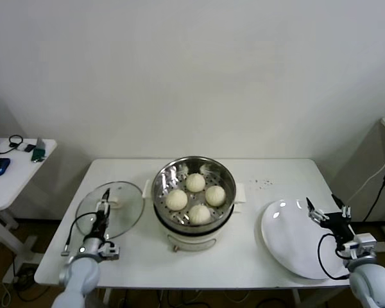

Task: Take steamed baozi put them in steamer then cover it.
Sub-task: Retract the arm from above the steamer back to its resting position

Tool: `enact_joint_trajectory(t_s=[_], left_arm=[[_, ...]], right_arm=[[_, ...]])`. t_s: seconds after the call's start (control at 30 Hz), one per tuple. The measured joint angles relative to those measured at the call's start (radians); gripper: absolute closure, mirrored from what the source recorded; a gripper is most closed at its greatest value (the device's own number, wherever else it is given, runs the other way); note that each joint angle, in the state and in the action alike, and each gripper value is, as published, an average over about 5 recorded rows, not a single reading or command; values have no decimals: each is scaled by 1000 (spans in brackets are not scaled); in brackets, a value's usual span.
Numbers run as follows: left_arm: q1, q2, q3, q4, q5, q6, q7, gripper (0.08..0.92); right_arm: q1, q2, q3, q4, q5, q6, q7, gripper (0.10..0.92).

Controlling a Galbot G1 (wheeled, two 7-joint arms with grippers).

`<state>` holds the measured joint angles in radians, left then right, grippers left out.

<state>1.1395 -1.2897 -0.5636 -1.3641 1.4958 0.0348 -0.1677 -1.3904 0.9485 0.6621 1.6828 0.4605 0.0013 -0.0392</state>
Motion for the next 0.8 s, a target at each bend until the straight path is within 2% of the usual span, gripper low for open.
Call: enact_joint_trajectory(t_s=[0.6,0.7,0.8], left_arm=[[-126,10,11,148,15,-4,-22,177],[-139,13,14,164,6,-7,-22,211],[-150,15,19,178,-7,-10,-22,291]], right_arm=[[-18,30,7,11,-21,3,-24,203],[-21,36,8,11,-25,3,-29,203],[-23,43,9,10,-30,4,-34,203]])
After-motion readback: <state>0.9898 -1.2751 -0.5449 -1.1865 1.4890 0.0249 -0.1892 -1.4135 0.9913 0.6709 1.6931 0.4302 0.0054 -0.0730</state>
